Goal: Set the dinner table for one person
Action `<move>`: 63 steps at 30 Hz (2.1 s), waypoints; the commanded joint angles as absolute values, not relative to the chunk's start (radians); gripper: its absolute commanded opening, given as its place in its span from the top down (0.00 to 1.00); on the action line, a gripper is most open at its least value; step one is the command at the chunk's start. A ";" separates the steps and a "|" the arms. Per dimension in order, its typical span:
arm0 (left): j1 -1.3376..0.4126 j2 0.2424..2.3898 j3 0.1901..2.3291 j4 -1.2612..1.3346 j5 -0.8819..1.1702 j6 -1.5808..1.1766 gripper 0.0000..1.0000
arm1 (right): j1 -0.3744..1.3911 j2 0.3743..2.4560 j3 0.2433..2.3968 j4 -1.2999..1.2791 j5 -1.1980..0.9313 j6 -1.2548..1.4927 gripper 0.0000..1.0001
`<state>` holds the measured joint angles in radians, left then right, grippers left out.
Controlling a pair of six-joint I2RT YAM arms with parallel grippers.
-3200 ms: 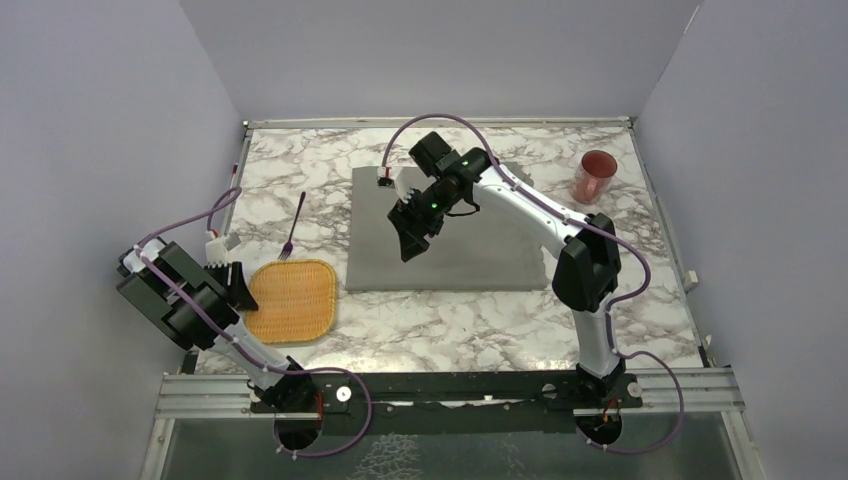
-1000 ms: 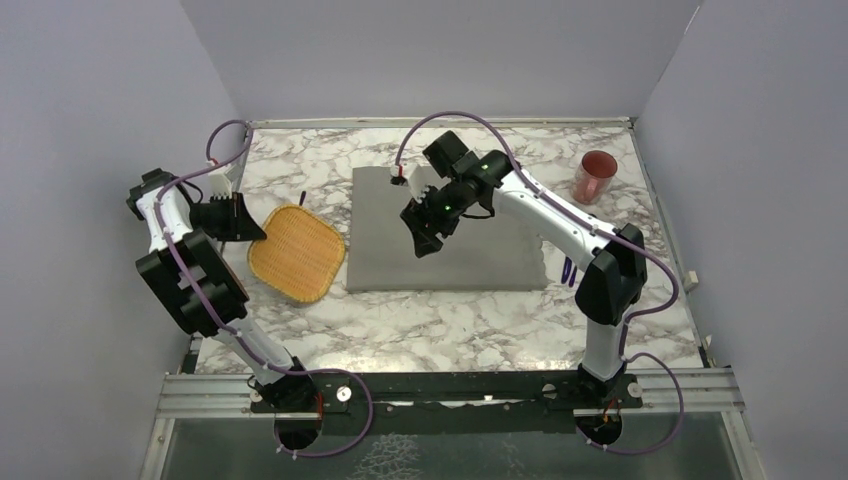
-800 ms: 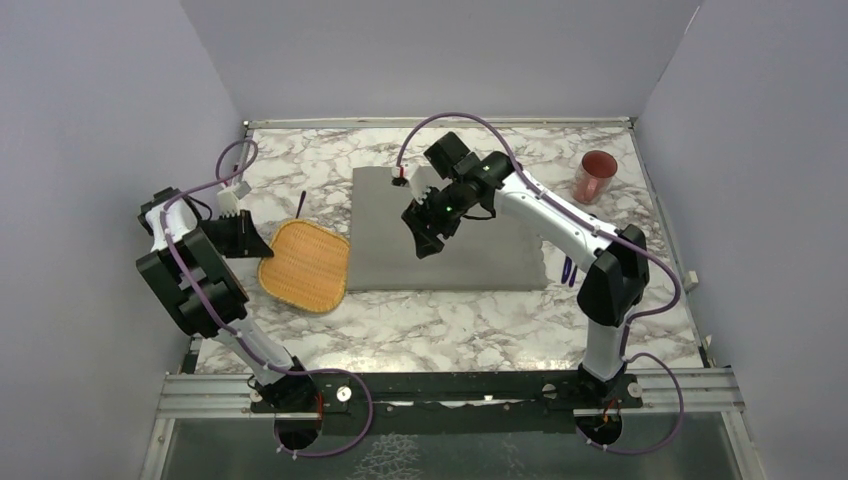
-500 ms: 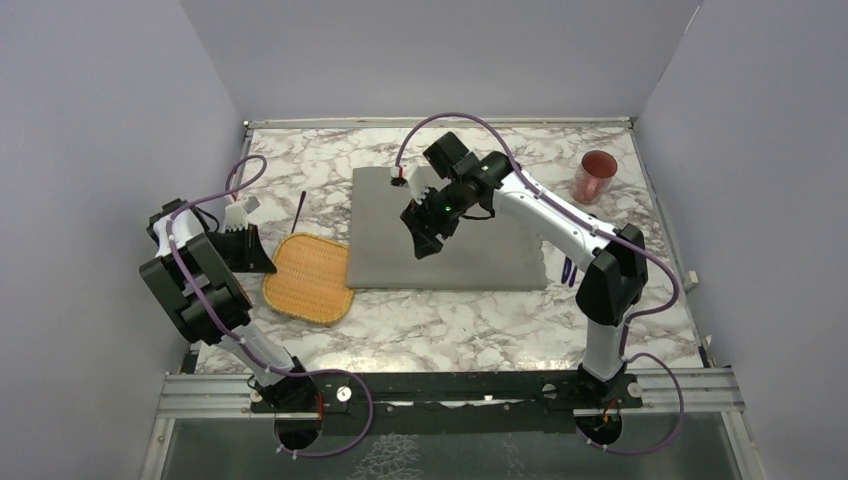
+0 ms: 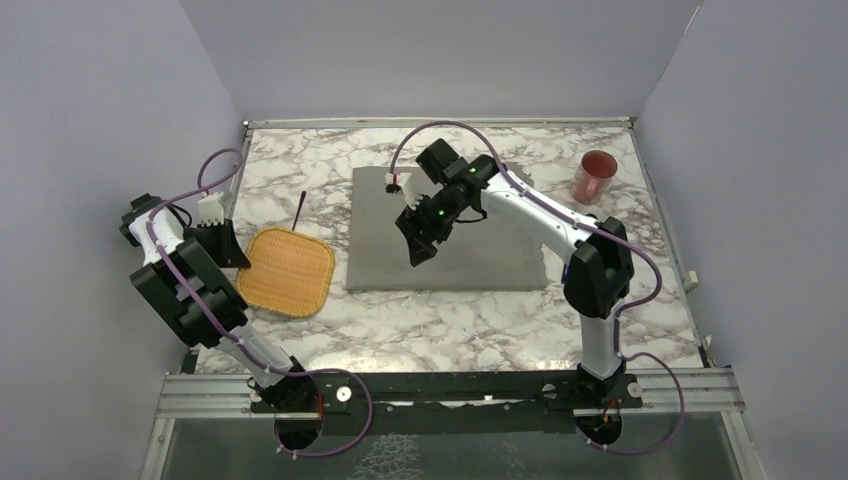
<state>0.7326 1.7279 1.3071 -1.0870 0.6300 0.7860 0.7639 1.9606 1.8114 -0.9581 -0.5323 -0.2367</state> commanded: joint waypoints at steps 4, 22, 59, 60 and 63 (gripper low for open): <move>0.739 1.738 1.295 -1.101 0.602 0.812 1.00 | 0.770 2.107 1.941 -0.970 -0.620 -0.253 0.28; 0.738 1.730 1.255 -1.048 0.555 0.757 1.00 | 0.829 2.499 2.372 -1.029 -0.749 -0.264 0.28; 0.736 1.657 1.206 -1.046 0.574 0.727 1.00 | 0.908 2.681 2.458 -0.669 -0.736 -0.135 0.33; 0.734 1.651 1.205 -1.047 0.572 0.728 1.00 | 0.908 2.682 2.451 -0.665 -0.737 -0.136 0.33; 0.731 1.638 1.203 -1.049 0.569 0.732 1.00 | 0.908 2.691 2.447 -0.660 -0.738 -0.135 0.33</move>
